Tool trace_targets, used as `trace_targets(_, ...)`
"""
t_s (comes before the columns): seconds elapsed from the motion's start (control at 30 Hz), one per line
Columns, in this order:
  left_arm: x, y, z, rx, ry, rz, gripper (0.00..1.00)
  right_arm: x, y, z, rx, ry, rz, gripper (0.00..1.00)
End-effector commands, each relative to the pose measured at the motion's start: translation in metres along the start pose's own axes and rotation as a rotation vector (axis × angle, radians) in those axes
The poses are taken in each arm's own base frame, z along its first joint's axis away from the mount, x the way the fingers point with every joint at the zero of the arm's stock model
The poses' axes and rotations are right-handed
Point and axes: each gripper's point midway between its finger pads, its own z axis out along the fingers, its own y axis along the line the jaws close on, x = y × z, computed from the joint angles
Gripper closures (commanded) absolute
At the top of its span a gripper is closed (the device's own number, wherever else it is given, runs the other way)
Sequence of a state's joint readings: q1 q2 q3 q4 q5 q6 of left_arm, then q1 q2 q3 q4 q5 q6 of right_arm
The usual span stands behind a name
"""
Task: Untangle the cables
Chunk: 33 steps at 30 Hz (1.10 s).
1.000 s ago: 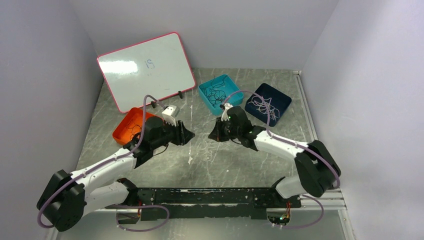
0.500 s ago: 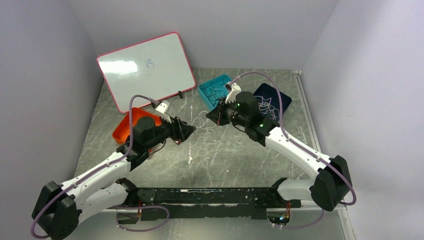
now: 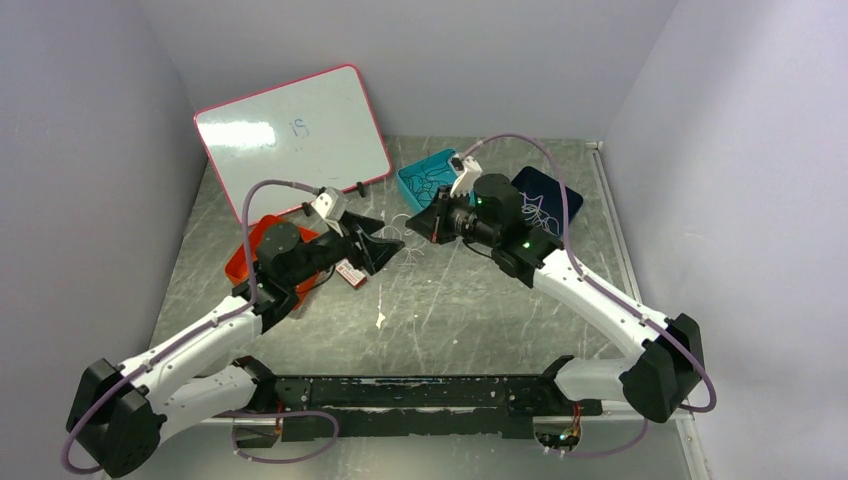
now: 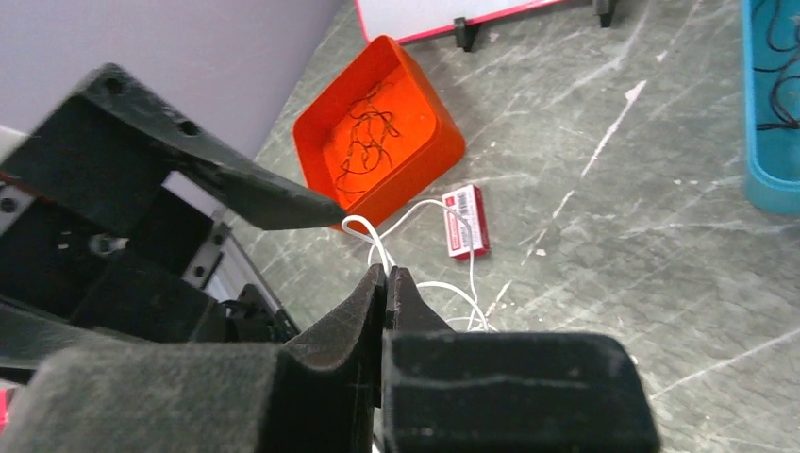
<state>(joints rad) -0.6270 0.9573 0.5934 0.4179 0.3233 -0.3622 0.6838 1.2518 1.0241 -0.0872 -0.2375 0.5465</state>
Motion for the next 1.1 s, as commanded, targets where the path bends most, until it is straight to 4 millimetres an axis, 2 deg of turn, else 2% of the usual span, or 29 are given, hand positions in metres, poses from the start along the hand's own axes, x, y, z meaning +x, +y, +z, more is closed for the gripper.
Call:
trace_targets(0.0, -0.021, -0.014, 0.009, 0.094, -0.058, 0.058, 0.2, -0.026, 0.04, -0.01, -0.128, -0.051, 0.009, 1.0)
trace_targets(0.3, -0.032, -0.021, 0.024, 0.149, -0.088, 0.066, 0.23, -0.035, 0.063, -0.014, -0.223, -0.065, 0.069, 1.0)
trace_targets(0.43, -0.033, -0.024, 0.028, 0.175, -0.088, 0.066, 0.28, -0.04, 0.07, -0.016, -0.249, -0.077, 0.085, 1.0)
trace_targets(0.67, -0.011, -0.026, 0.031, 0.218, -0.036, -0.007, 0.38, -0.058, 0.085, -0.023, -0.3, -0.131, 0.106, 1.0)
trace_targets(0.93, 0.021, -0.024, 0.023, 0.228, 0.034, -0.054, 0.48, -0.079, 0.095, -0.033, -0.311, -0.196, 0.089, 1.0)
trace_targets(1.07, 0.037, -0.02, 0.018, 0.214, 0.065, -0.08, 0.65, -0.087, 0.1, -0.038, -0.318, -0.222, 0.079, 1.0)
